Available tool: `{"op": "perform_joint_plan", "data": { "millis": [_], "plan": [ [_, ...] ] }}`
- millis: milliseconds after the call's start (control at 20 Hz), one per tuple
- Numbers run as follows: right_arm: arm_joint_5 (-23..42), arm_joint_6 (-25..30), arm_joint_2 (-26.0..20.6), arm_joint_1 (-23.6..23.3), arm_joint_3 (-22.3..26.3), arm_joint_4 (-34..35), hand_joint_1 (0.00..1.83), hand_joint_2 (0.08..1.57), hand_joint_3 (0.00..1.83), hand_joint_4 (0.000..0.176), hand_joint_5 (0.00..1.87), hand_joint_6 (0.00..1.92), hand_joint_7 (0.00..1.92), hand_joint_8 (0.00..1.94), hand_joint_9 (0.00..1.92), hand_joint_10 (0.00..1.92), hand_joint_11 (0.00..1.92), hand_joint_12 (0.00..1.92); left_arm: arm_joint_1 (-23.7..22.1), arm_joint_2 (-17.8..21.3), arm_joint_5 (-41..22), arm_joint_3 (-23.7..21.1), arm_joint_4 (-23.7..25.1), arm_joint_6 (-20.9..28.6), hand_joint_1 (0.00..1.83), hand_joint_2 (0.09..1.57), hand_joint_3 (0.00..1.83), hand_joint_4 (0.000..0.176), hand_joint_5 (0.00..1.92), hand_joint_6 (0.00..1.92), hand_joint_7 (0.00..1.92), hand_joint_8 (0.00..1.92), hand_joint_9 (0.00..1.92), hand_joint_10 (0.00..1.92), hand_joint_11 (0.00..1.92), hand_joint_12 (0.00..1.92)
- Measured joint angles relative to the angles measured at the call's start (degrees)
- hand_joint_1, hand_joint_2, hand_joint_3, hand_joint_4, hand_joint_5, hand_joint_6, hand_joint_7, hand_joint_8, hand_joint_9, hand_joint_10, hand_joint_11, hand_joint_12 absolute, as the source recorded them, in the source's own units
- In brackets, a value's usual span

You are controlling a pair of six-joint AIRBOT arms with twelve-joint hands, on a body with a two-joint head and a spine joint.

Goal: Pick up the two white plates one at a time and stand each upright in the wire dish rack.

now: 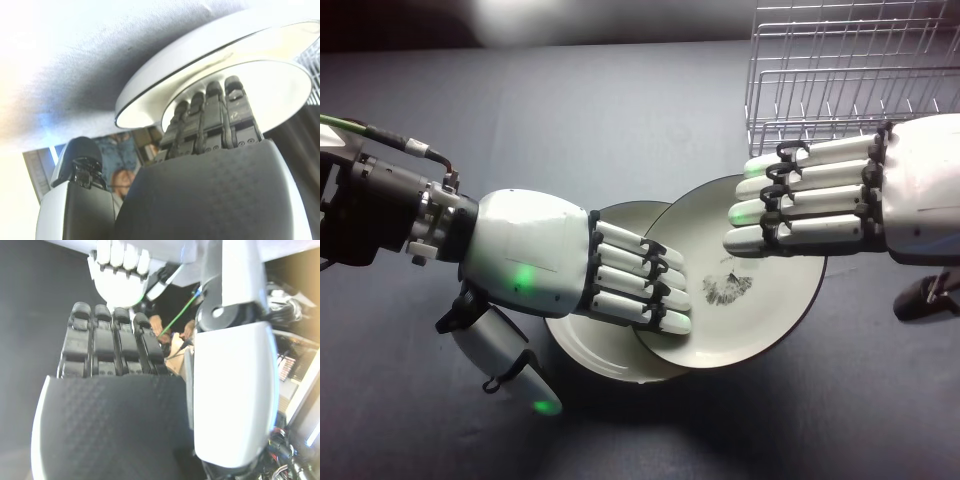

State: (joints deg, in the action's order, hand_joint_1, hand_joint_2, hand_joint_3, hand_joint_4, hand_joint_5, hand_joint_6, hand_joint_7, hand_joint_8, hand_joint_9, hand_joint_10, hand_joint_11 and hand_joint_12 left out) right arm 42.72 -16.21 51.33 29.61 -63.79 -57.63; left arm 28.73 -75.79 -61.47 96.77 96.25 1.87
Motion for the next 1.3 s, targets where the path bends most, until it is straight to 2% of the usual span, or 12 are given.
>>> {"op": "perform_joint_plan", "data": {
  "millis": [600, 1050, 1150, 1200, 1250, 1300],
  "plan": [
    [-1.3, 0.0, 10.0, 1.3, -7.7, 0.3, 1.27, 0.93, 0.01, 0.000, 0.01, 0.00, 0.00, 0.00, 0.00, 0.00, 0.01, 0.00, -0.5, -0.2, 0.0, 0.4, 0.5, 0.0, 0.00, 1.14, 0.00, 0.000, 0.00, 0.00, 0.00, 0.00, 0.00, 0.00, 0.00, 0.00],
    [-3.2, 0.1, 15.0, 1.4, -10.1, 0.4, 1.19, 0.98, 0.02, 0.000, 0.02, 0.00, 0.02, 0.01, 0.02, 0.01, 0.05, 0.04, -0.3, -0.2, 0.1, 0.3, 0.1, 0.1, 0.00, 1.14, 0.00, 0.000, 0.00, 0.00, 0.00, 0.00, 0.00, 0.00, 0.00, 0.00],
    [-3.2, 0.1, 15.1, 1.7, -10.6, 0.7, 1.21, 0.97, 0.00, 0.000, 0.14, 0.01, 0.15, 0.00, 0.15, 0.02, 0.00, 0.42, -0.3, -0.2, 0.1, 0.4, 0.1, 0.1, 0.00, 1.14, 0.00, 0.000, 0.00, 0.00, 0.00, 0.00, 0.00, 0.00, 0.00, 0.00],
    [-3.3, 0.2, 15.1, 1.9, -10.7, 0.7, 1.23, 0.99, 0.00, 0.000, 0.19, 0.02, 0.20, 0.01, 0.19, 0.03, 0.00, 0.54, -0.3, -0.2, 0.1, 0.4, 0.1, 0.1, 0.00, 1.14, 0.00, 0.000, 0.00, 0.00, 0.00, 0.00, 0.00, 0.00, 0.00, 0.00],
    [-3.4, 0.2, 15.1, 2.1, -10.9, 0.8, 1.24, 1.03, 0.00, 0.000, 0.30, 0.02, 0.30, 0.01, 0.28, 0.03, 0.00, 0.77, -0.3, -0.2, 0.0, 0.3, 0.1, 0.1, 0.00, 1.14, 0.00, 0.000, 0.00, 0.00, 0.00, 0.00, 0.00, 0.00, 0.00, 0.00],
    [-3.4, 0.3, 15.1, 2.1, -11.3, 0.6, 1.23, 1.05, 0.01, 0.000, 0.35, 0.02, 0.34, 0.01, 0.32, 0.03, 0.00, 0.87, -0.3, -0.2, 0.0, 0.4, 0.1, 0.1, 0.00, 1.14, 0.00, 0.000, 0.00, 0.00, 0.00, 0.00, 0.00, 0.00, 0.00, 0.00]
  ]
}}
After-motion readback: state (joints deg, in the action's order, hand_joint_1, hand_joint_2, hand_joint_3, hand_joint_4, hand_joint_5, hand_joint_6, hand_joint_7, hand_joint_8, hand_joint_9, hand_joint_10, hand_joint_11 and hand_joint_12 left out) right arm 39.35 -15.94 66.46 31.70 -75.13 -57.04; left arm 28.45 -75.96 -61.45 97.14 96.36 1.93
